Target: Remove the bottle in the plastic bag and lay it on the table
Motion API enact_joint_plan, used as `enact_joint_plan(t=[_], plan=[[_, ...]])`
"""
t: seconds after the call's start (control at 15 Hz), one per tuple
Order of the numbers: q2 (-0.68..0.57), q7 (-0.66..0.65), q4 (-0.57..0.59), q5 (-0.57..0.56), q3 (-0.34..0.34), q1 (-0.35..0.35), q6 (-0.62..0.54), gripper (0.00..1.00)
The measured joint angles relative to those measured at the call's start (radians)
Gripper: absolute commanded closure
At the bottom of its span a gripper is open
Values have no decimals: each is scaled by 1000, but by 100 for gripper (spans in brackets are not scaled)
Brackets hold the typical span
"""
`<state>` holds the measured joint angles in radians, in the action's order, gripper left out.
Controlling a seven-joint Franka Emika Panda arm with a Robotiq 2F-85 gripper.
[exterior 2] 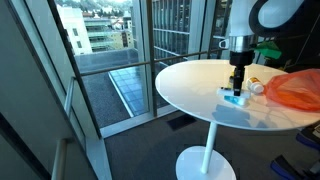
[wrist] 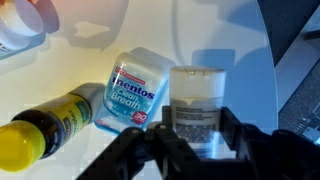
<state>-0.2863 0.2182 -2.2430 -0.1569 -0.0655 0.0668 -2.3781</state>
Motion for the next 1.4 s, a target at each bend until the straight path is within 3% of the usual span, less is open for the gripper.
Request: enact_joint_plan(t=[0.33, 0.4, 0.67, 1.4], plan=[[-89, -1, 1, -3, 0, 6, -100, 75], [-102, -1, 1, -3, 0, 6, -121, 29], [-123, -1, 1, -3, 0, 6, -175, 3], [13, -13, -7, -1, 0, 12, -202, 0]])
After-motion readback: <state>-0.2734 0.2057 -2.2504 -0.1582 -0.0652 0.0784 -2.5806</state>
